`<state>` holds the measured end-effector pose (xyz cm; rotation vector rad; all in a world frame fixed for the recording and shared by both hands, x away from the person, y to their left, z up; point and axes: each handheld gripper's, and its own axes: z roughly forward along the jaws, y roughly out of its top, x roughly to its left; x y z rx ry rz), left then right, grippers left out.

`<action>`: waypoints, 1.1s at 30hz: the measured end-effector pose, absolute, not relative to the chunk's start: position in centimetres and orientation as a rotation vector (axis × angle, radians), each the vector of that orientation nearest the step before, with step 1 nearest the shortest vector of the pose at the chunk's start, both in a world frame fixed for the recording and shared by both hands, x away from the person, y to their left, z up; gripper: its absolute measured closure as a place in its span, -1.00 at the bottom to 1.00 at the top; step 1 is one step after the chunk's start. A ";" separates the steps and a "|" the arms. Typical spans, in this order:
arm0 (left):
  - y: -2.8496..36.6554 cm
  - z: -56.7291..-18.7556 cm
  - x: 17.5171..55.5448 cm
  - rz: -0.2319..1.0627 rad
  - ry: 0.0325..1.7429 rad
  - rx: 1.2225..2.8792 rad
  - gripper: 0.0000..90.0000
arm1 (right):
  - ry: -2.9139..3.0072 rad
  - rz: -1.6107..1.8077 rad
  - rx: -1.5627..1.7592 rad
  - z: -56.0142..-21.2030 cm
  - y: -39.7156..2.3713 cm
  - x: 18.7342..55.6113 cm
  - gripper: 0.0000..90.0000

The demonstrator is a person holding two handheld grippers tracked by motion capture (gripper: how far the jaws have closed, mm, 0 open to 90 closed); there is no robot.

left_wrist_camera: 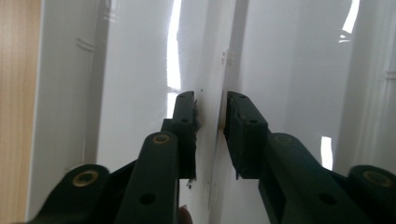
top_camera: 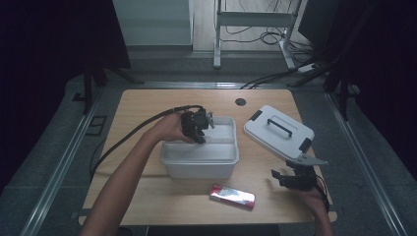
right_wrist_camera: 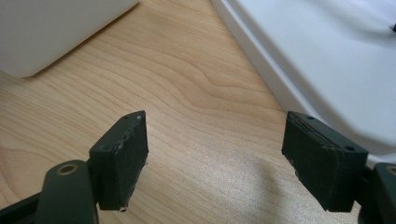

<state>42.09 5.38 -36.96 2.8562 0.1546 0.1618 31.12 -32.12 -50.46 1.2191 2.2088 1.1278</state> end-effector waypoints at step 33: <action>5.6 -37.0 42.9 0.007 0.111 2.848 0.99 | 2.197 1.114 1.224 -50.5 -32.3 31.0 -0.50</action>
